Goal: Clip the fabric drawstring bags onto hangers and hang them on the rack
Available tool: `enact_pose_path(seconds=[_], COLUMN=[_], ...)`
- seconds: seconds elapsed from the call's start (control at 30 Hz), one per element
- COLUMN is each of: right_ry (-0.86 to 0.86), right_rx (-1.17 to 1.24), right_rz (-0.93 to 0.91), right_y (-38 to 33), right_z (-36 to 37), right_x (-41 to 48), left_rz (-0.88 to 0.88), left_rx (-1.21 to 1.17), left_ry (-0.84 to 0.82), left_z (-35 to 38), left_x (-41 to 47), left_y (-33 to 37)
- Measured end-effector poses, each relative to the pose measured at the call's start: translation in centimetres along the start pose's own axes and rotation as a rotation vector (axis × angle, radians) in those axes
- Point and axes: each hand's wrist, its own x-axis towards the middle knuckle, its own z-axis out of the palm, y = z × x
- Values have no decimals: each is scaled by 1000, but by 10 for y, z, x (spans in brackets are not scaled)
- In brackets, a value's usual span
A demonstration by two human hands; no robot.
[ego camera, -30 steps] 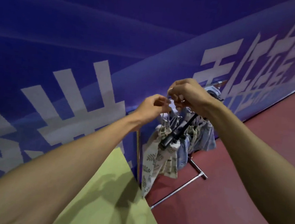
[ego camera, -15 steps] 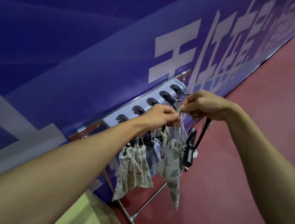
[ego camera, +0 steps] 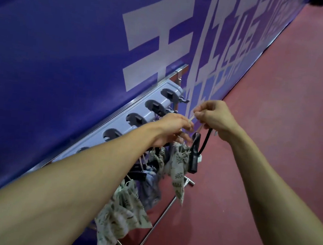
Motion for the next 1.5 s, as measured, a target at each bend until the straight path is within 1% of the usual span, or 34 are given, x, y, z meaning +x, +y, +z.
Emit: enact_pose_path(seconds=[0.07,0.17,0.37,0.5,0.63,0.8,0.93,1.13,1.17,1.27,1.33,1.4,1.43,1.47,1.5], right_ry=[128,244,342,387,408,387,329,337,337,272,290,340,358,341,288], right_rx=[52,140,151,113,83,73,143,229,206,36,-74,-161,-198,-207,-203], right_rz=[16,10,-31,-24,-1,120,191,244,229,192,155,75,-3,-51,-102], right_y=[10,16,17,16,10,13,15,22,20,11,6,-3,-10,-18,-26], right_z=[5,12,34,50,54,50,49,59,60,56,55,60,64,69,75], right_x=[18,41,76,90,100,106,107,96,93,74,58,38,28,22,13], left_rz=[-11,-19,-37,-53,-54,-24,52,130,131,132,154,165,171,178,187], left_rx=[-36,-82,-243,-269,-228,-237,-257,-165,-142,-110,-109,-104,-111,-102,-85], left_ry=[-21,-22,37,73,76,89,163,249,257,276,299,327,346,388,436], left_z=[1,-2,-16,-26,-26,-26,-29,-34,-36,-40,-42,-46,-50,-55,-60], left_x=[17,37,66,78,78,74,70,52,47,30,12,-7,-18,-27,-38], left_y=[6,13,18,14,14,8,0,-2,-2,0,3,6,6,6,5])
